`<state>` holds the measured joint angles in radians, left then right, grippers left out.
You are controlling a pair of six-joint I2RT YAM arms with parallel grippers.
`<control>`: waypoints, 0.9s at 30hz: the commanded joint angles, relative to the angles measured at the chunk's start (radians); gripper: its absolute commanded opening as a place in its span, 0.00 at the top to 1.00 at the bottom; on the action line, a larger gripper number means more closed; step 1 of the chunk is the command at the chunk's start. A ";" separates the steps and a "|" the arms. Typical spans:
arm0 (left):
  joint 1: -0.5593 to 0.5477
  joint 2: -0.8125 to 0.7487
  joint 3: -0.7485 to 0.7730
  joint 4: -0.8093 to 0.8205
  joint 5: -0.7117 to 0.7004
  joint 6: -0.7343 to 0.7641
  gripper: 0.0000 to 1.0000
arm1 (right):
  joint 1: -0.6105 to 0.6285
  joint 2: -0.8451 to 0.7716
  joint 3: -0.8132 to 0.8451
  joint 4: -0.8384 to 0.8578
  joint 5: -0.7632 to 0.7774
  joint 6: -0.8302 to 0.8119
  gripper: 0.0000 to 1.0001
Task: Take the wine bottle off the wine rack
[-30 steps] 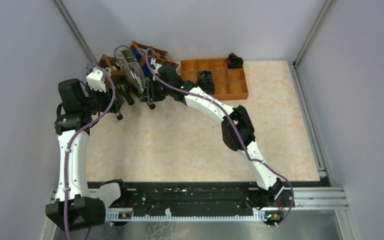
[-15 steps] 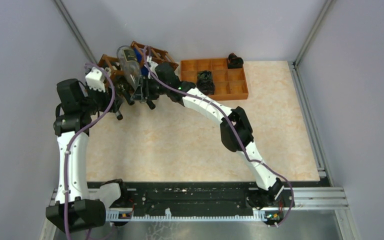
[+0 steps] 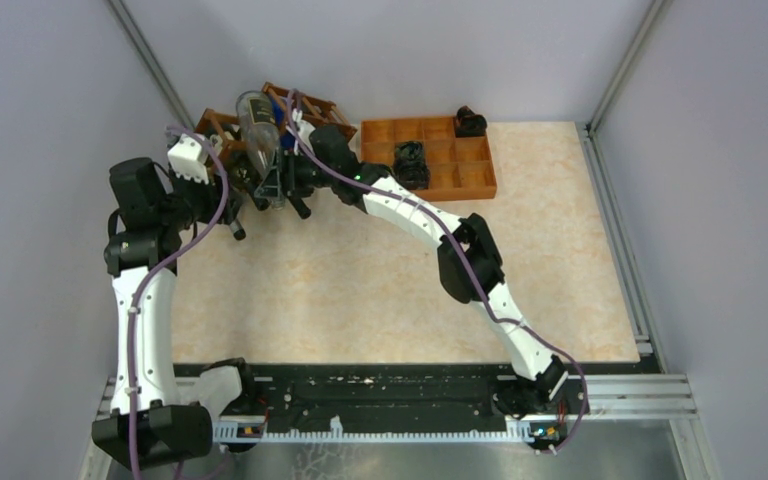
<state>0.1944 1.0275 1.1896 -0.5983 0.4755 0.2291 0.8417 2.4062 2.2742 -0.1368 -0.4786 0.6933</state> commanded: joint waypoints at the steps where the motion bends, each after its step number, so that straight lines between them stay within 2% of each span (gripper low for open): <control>1: 0.005 -0.020 0.036 0.014 0.017 0.000 0.37 | 0.000 0.001 0.071 0.091 0.015 0.028 0.50; 4: 0.006 -0.023 0.042 0.011 0.016 -0.002 0.37 | -0.005 0.024 0.083 0.086 0.034 0.051 0.64; 8: 0.006 -0.028 0.045 0.008 0.021 0.001 0.37 | -0.012 0.047 0.104 0.081 0.053 0.077 0.69; 13: 0.006 -0.029 0.033 0.003 0.031 0.017 0.37 | -0.018 0.013 0.091 0.062 0.072 0.053 1.00; 16: 0.006 -0.032 0.012 0.008 0.042 0.048 0.36 | -0.018 -0.069 0.022 0.077 0.078 0.016 1.00; 21: 0.006 -0.044 -0.024 0.024 0.047 0.083 0.29 | -0.021 -0.234 -0.184 0.206 0.075 -0.023 1.00; 27: 0.006 -0.044 -0.034 0.014 0.049 0.094 0.28 | -0.031 -0.373 -0.364 0.328 0.016 -0.039 1.00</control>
<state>0.1944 0.9962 1.1610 -0.5980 0.4995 0.2935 0.8188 2.2204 1.9545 -0.0917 -0.3992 0.7097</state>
